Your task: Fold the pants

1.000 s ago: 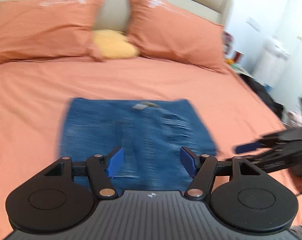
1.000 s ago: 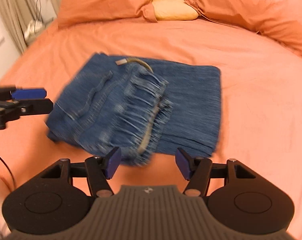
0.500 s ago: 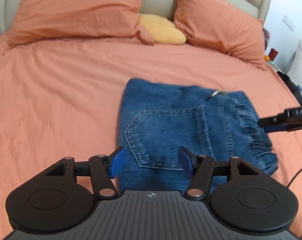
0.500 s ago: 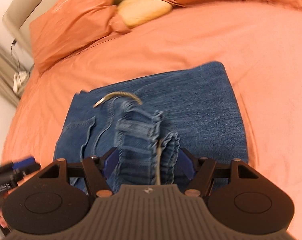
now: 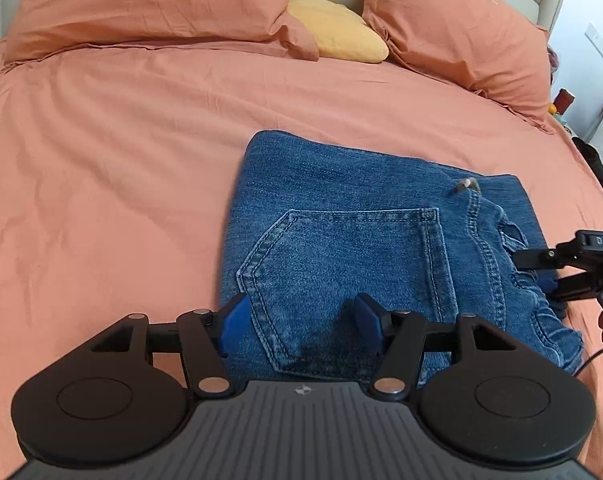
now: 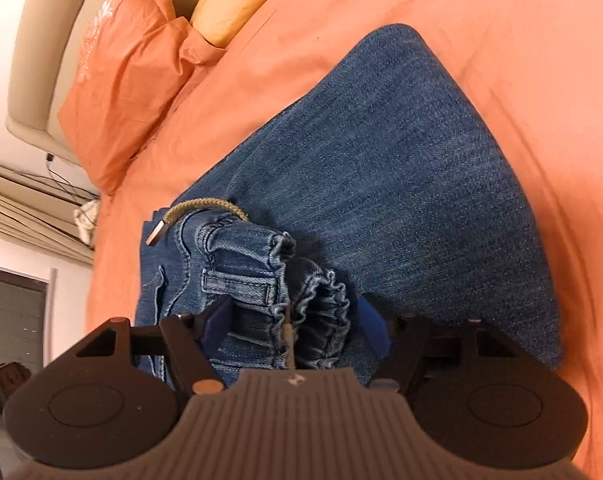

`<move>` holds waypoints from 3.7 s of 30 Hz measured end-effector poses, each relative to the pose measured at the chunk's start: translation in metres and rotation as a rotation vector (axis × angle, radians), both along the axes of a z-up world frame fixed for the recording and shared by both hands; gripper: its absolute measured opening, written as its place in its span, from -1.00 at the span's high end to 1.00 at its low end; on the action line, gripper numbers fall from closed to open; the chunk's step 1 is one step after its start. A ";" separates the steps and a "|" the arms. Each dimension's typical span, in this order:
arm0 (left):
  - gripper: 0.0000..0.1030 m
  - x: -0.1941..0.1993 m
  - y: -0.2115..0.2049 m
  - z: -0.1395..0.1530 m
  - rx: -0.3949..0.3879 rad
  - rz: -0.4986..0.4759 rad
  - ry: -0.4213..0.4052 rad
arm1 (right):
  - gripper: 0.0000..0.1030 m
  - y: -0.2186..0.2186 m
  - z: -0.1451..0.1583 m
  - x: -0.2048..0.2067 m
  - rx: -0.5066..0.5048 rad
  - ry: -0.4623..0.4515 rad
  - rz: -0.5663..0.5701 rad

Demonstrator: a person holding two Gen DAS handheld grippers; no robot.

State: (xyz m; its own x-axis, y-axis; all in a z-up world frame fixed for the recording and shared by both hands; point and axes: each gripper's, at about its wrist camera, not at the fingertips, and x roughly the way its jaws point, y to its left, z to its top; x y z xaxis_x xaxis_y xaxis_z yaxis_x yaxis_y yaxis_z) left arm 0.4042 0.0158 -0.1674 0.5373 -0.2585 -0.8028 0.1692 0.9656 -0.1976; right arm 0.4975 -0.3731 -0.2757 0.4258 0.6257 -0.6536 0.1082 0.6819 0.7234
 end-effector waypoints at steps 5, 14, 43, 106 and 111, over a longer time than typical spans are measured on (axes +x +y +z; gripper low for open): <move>-0.34 0.000 -0.002 0.001 0.000 0.029 0.008 | 0.28 0.004 0.004 -0.007 0.010 -0.025 0.009; -0.29 -0.015 0.014 0.034 0.005 0.061 -0.064 | 0.82 0.051 0.127 -0.006 -0.135 -0.237 0.132; -0.08 0.036 -0.026 0.014 -0.057 -0.014 -0.112 | 0.91 -0.063 0.074 0.037 -0.313 -0.074 -0.106; -0.35 -0.121 -0.069 0.022 0.272 -0.214 -0.101 | 0.79 -0.013 0.044 -0.121 -0.509 -0.379 -0.239; -0.34 -0.111 -0.084 -0.005 0.301 -0.130 -0.077 | 0.76 -0.019 0.046 -0.114 -0.474 -0.362 -0.235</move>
